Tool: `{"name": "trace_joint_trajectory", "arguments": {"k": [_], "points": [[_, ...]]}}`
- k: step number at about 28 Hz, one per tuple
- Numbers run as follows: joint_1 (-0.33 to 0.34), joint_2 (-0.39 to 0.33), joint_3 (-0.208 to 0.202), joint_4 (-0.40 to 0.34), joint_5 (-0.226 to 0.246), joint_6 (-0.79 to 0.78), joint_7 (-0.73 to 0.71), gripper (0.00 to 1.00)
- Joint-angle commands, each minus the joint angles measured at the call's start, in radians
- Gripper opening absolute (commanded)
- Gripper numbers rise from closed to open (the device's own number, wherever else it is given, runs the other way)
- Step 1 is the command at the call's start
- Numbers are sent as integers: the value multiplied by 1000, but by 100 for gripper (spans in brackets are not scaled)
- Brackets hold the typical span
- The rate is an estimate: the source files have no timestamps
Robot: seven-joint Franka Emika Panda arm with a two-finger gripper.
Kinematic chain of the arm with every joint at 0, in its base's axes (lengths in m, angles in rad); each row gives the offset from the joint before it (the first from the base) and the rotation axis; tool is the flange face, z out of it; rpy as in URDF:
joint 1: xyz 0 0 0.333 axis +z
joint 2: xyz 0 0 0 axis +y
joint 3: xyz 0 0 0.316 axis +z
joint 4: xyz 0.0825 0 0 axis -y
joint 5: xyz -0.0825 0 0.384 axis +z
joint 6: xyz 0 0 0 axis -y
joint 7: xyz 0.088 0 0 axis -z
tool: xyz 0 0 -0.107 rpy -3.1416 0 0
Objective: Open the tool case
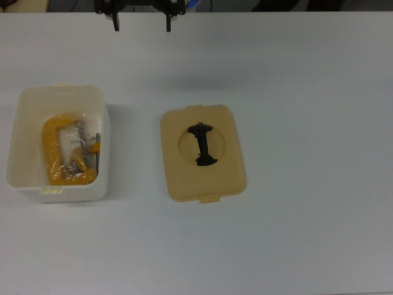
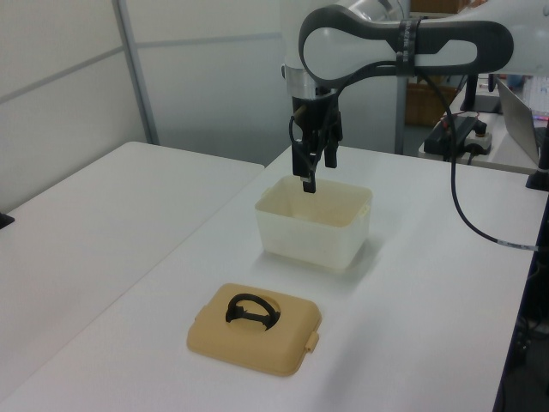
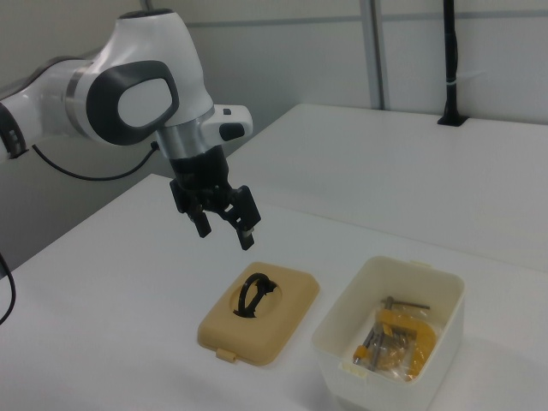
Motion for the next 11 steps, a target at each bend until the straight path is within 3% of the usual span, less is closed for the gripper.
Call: {"name": "trace_joint_trajectory", "arguments": {"k": [1, 11], "points": [[4, -2, -9, -1, 20, -10, 9, 100], [-4, 1, -9, -3, 20, -5, 9, 100]]}}
